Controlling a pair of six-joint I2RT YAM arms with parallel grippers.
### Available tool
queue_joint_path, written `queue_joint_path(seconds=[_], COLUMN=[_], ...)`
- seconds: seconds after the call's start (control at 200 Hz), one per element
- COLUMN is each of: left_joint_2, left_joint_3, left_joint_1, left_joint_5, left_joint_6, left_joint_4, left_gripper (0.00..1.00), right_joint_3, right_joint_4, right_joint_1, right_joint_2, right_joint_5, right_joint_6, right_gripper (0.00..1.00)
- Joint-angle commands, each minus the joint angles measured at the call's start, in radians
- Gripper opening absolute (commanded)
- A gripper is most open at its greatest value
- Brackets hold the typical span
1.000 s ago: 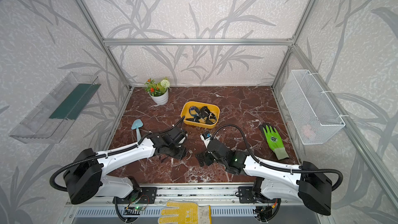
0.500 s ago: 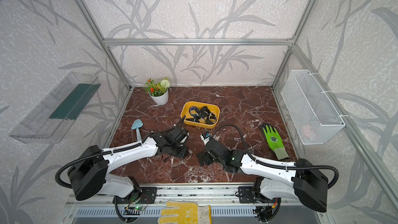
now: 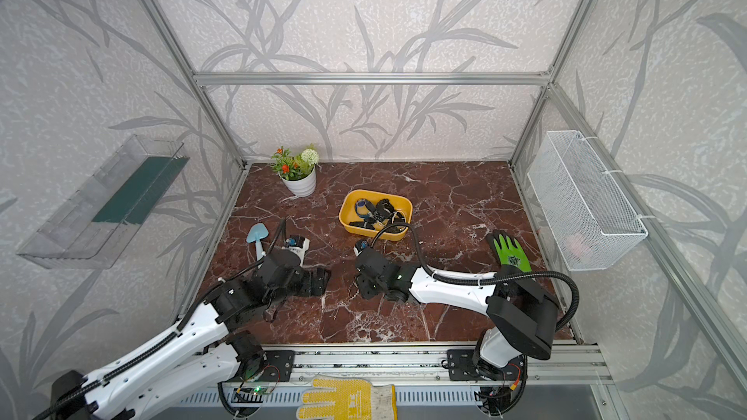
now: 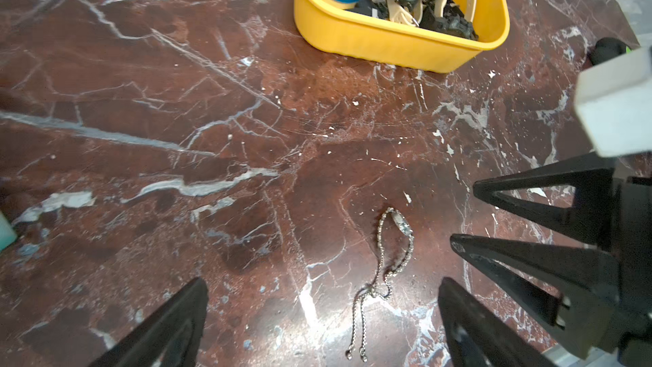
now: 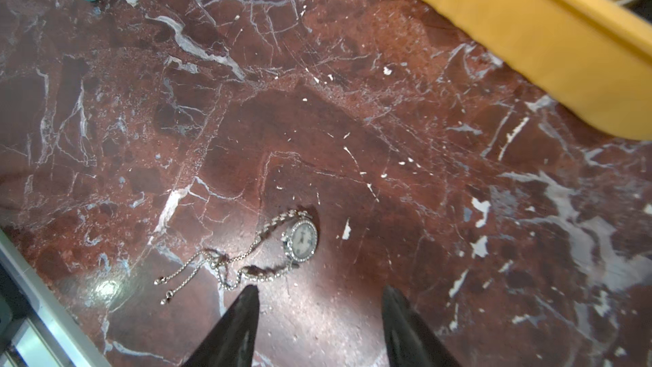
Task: Put the watch into the storage box
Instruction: Pick up the watch at the center of the board.
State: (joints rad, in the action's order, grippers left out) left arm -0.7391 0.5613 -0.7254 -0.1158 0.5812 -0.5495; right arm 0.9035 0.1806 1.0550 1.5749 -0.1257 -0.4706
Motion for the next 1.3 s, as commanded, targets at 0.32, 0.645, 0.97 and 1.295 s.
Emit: queue_joint_path(seconds=[0.32, 0.645, 0.97, 1.295], left_joint_2=[0.239, 0.235, 0.227, 0.224], left_joint_3=[-0.115, -0.113, -0.116, -0.117], left_joint_1=[0.0, -0.001, -0.001, -0.001], left_joint_5=[0.022, 0.034, 0.038, 0.041], left_joint_6=[0.109, 0.113, 0.111, 0.107], left_joint_4=[-0.086, -0.083, -0.078, -0.07], left_gripper=[0.98, 0.98, 0.98, 0.98], right_joint_3=[0.154, 0.234, 0.288, 0.327], right_joint_4=[0.149, 0.227, 0.246, 0.256], right_joint_1=[0.035, 0.045, 0.045, 0.043], right_joint_2=[0.18, 0.268, 0.332, 0.357], right_joint_5=[0.048, 0.0, -0.028, -0.045], right_joint_6=[0.022, 0.006, 0.035, 0.045], right_gripper=[0.5, 0.38, 0.31, 0.12])
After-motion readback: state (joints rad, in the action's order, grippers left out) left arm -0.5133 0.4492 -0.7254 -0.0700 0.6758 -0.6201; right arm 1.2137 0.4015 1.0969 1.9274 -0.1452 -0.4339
